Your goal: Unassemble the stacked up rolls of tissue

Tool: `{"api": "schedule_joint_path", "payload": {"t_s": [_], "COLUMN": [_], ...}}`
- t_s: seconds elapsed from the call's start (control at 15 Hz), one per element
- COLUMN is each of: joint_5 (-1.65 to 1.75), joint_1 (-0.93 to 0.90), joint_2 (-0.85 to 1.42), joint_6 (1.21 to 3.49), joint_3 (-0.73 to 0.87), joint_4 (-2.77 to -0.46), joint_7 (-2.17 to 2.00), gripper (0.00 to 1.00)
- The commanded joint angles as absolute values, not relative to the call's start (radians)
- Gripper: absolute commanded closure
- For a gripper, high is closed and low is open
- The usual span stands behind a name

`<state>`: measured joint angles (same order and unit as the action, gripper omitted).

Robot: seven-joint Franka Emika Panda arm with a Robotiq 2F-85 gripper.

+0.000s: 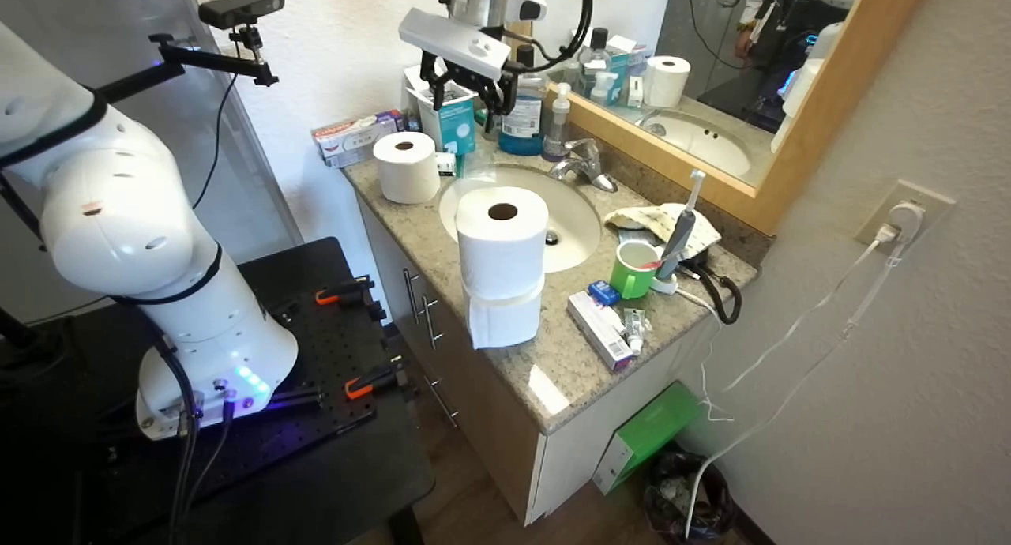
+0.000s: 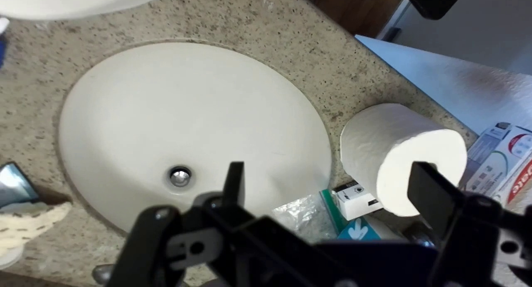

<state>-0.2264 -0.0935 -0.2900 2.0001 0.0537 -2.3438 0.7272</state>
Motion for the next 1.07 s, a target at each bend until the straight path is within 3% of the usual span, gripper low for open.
{"api": "schedule_joint_path", "payload": {"t_s": [0.0, 1.0], "joint_5": [-0.185, -0.160], "joint_1": [-0.061, -0.002], "joint_2": [-0.288, -0.356], "joint_6": [1.999, 1.964], "joint_3": [0.057, 0.146], "joint_4": [-2.327, -2.455], "joint_7": [0.651, 0.578], "gripper": [0.00, 0.00]}}
